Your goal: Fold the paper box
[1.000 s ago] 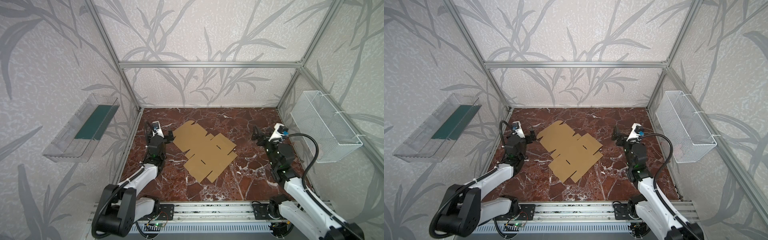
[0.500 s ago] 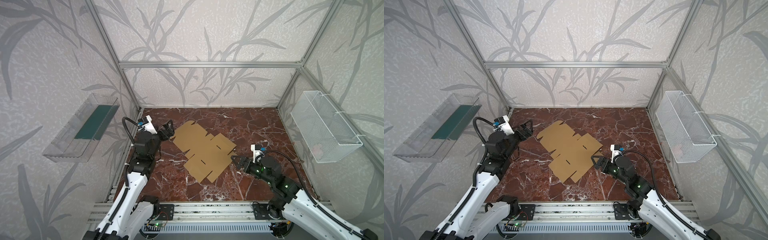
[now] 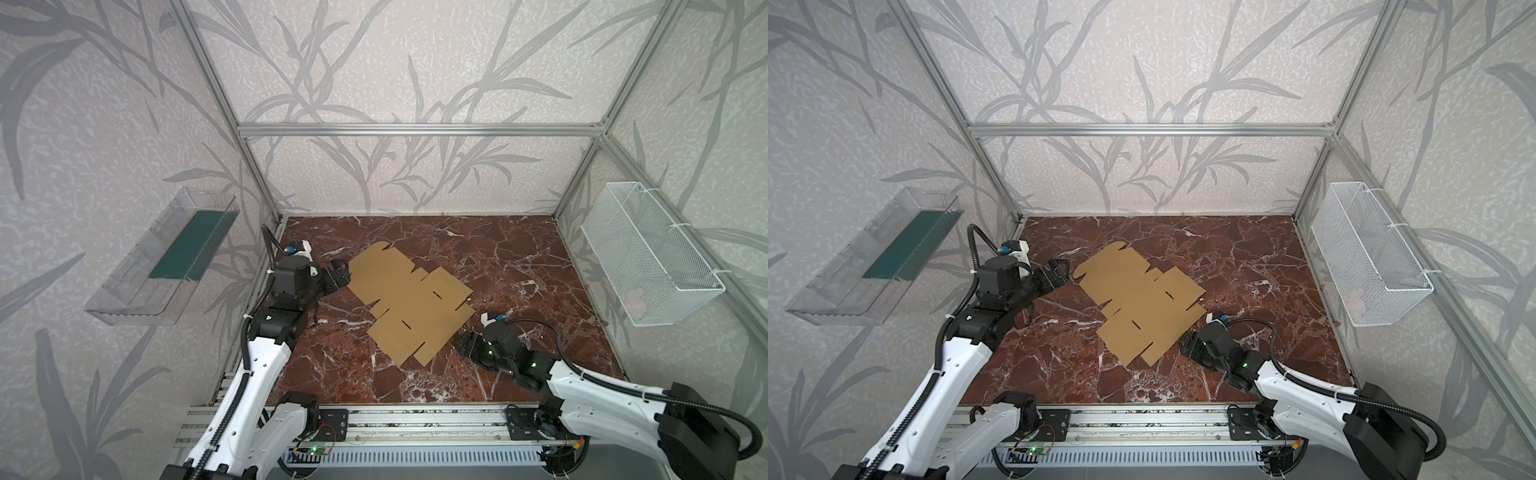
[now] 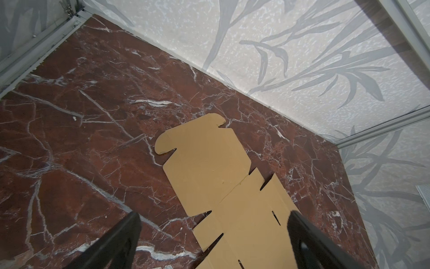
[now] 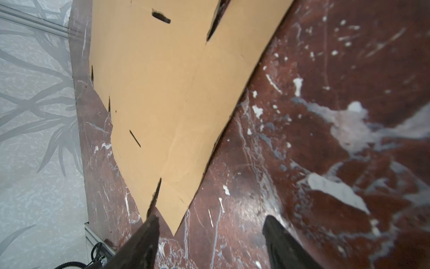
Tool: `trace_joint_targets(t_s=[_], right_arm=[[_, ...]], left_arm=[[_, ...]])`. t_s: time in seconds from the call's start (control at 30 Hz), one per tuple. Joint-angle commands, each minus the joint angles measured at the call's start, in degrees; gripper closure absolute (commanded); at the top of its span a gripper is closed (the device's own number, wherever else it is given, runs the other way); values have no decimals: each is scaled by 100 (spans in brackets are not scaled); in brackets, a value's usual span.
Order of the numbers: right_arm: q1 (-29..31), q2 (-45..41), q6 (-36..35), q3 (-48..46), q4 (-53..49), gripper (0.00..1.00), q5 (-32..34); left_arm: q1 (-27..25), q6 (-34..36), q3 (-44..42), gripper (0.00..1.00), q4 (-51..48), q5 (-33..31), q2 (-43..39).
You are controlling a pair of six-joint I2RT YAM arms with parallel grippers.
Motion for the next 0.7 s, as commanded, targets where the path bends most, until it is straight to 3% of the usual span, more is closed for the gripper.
trace_joint_targets(t_s=[0.0, 0.3, 0.67], right_arm=[[41, 324, 17, 123, 719, 34, 222], [41, 945, 7, 212, 1116, 44, 790], [32, 2315, -51, 54, 2915, 50, 827]], left_arm=[[-25, 104, -45, 1, -226, -254, -104], [-20, 125, 6, 1, -292, -191, -7], [-21, 180, 37, 1, -305, -49, 47]])
